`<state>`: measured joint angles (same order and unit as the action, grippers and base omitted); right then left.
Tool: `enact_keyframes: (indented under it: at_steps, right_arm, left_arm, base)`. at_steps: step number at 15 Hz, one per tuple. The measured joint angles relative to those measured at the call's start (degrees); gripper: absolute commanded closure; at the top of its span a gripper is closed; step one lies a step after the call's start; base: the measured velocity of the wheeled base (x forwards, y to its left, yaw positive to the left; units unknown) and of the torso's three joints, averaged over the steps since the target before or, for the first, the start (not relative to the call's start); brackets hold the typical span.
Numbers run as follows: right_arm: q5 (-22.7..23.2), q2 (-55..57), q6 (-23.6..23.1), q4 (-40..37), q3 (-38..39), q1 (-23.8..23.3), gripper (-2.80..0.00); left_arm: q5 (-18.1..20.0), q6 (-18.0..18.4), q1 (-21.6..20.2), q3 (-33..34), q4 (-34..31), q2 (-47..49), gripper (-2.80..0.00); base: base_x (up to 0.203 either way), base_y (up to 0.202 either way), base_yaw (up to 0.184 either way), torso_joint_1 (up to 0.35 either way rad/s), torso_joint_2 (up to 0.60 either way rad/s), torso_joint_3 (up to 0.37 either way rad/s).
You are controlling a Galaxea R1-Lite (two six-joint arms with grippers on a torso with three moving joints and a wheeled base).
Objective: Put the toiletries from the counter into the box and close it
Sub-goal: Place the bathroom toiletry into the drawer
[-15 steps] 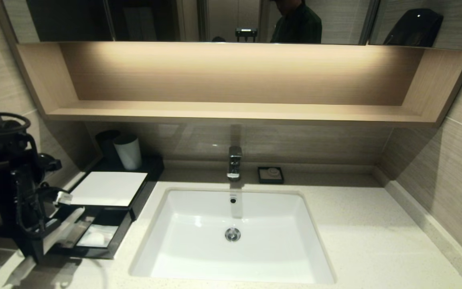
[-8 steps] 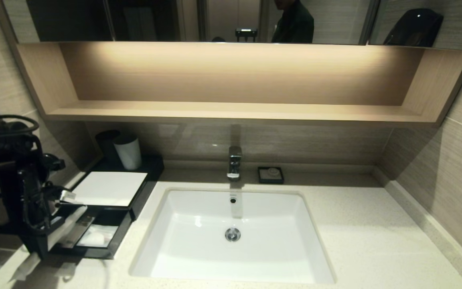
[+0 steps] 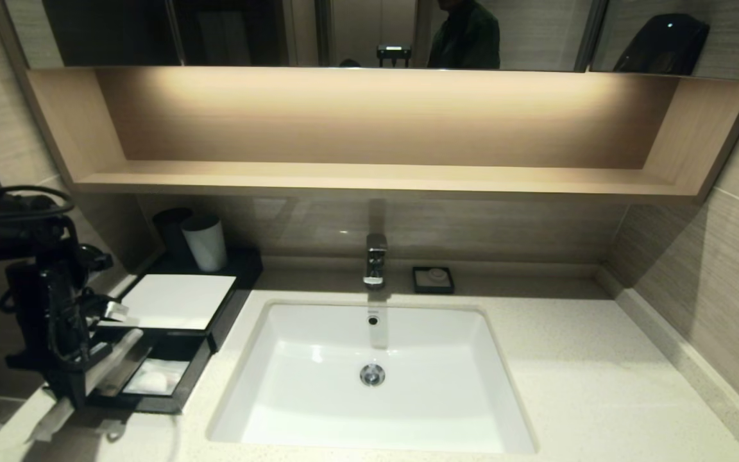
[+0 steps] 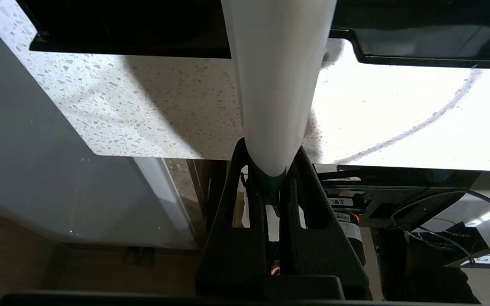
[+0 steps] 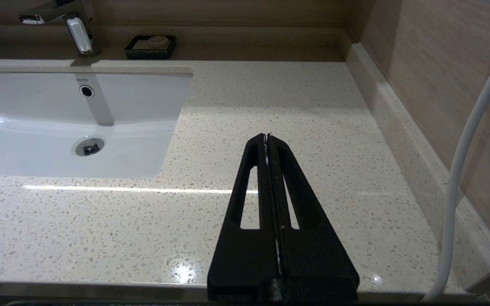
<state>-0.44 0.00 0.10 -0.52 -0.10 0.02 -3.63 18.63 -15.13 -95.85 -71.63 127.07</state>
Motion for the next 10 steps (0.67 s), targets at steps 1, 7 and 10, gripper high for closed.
enact_keyframes:
  at_steps: [1, 7, 10]
  right_arm:
    - [0.0, 0.0, 0.0, 0.0, 0.0, 0.0, 0.0]
    - [0.0, 0.0, 0.0, 0.0, 0.0, 0.0, 0.0]
    - [0.0, 0.0, 0.0, 0.0, 0.0, 0.0, 0.0]
  left_arm:
    - [0.0, 0.0, 0.1, -0.4, -0.1, 0.2, 0.0]
    - [0.1, -0.1, 0.9, -1.8, 0.2, 1.5, 0.0]
    - [0.1, -0.1, 1.0, -2.1, 0.7, 1.9, 0.0]
  base:
    - [0.0, 0.0, 0.0, 0.0, 0.0, 0.0]
    - [0.0, 0.0, 0.0, 0.0, 0.0, 0.0]
    - [0.0, 0.0, 0.0, 0.0, 0.0, 0.0]
